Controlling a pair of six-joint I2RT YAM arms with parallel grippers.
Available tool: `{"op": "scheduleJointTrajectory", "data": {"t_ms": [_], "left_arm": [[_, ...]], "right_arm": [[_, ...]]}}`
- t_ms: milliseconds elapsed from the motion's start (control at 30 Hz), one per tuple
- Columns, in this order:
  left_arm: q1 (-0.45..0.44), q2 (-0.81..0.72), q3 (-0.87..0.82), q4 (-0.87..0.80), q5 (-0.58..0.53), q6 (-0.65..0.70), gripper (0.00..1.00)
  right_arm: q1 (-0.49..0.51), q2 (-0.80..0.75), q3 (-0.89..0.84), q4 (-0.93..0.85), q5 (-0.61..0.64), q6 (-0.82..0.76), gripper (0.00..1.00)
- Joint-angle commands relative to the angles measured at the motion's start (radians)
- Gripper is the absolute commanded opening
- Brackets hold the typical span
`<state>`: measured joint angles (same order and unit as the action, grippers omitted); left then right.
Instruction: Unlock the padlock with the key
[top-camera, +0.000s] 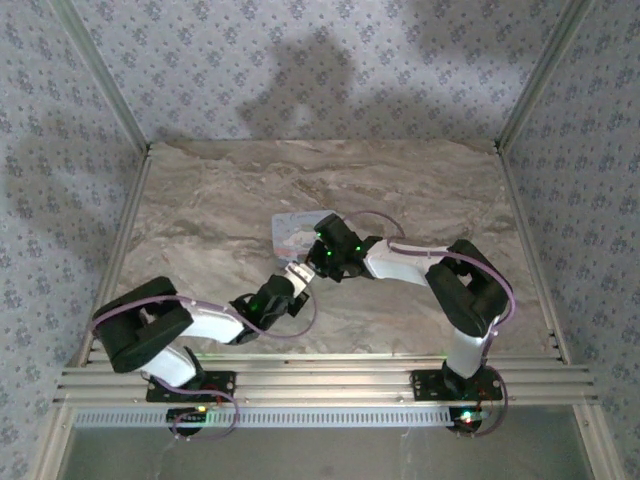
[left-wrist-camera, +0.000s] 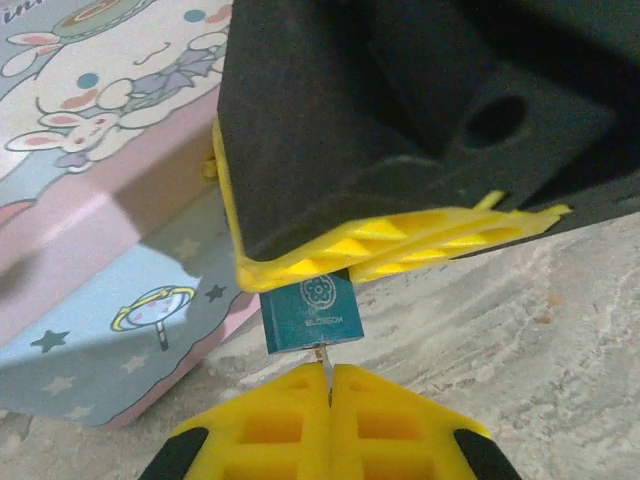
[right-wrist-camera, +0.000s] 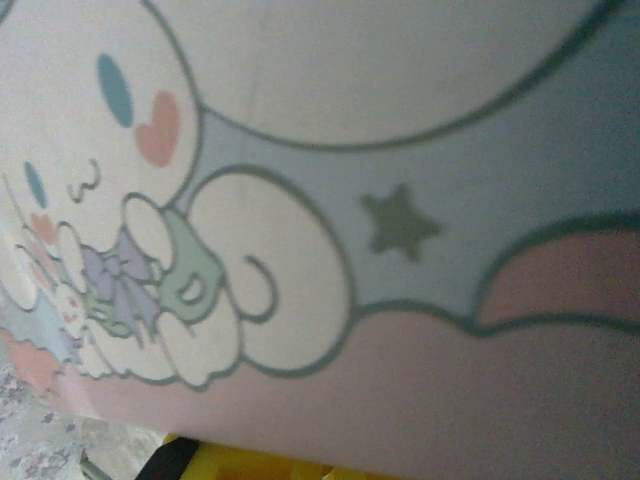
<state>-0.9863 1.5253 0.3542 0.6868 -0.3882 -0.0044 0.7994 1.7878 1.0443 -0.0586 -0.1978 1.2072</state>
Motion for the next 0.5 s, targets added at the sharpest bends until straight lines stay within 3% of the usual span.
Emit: {"op": "scheduleJointTrajectory", "data": {"t_ms": [0, 200, 367, 467], "left_arm": [[-0.015, 0.054, 0.002, 0.002, 0.033, 0.040, 0.00], [0.061, 0.039, -0.094, 0.183, 0.146, -0.142, 0.00], [0.110, 0.003, -0.126, 0.197, 0.191, -0.196, 0.00], [0.129, -0.014, -0.133, 0.195, 0.206, -0.209, 0.00]], "right_arm": [[0.015, -0.001, 0.020, -0.008, -0.065, 0.025, 0.02], [0.015, -0.016, 0.006, -0.003, -0.058, 0.026, 0.34], [0.016, -0.030, 0.005, -0.010, -0.040, 0.017, 0.47], [0.020, -0.041, 0.002, -0.009, -0.026, 0.009, 0.49]]}}
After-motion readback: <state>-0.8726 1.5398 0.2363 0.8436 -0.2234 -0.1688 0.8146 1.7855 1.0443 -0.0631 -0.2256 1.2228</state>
